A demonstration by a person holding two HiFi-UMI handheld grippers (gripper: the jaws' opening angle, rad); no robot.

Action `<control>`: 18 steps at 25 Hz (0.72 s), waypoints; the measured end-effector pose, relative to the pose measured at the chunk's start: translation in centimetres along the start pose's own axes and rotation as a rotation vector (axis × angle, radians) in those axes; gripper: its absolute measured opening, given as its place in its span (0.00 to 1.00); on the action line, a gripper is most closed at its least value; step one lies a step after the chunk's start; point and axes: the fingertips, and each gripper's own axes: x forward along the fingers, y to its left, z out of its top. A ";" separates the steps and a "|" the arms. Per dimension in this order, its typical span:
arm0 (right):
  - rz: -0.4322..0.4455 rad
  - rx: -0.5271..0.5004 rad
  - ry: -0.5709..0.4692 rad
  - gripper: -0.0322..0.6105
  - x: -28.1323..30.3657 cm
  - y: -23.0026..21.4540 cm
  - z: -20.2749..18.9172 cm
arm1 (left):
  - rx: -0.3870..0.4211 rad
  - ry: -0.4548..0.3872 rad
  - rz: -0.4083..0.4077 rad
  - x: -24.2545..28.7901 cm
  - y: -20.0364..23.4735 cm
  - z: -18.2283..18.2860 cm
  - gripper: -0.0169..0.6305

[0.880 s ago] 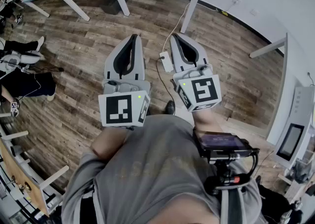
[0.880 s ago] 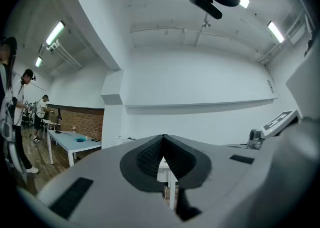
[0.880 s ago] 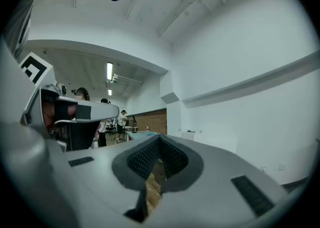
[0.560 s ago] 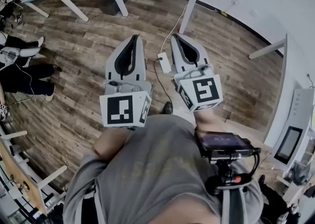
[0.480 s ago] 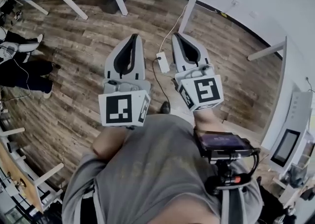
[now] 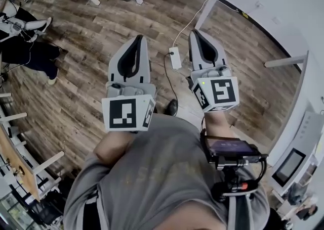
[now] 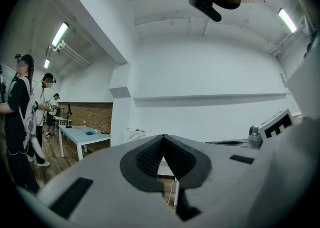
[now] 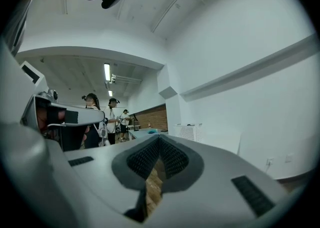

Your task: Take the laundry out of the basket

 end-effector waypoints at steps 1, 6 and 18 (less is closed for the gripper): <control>-0.003 0.000 0.004 0.06 0.6 -0.2 -0.3 | -0.003 0.004 -0.001 0.6 0.5 -0.3 0.04; -0.019 0.001 0.020 0.06 4.7 -0.9 -1.3 | 0.005 -0.002 -0.028 4.8 3.2 -0.8 0.04; -0.061 -0.049 -0.018 0.06 19.5 -0.4 1.1 | 0.005 -0.072 -0.104 15.4 13.2 1.8 0.04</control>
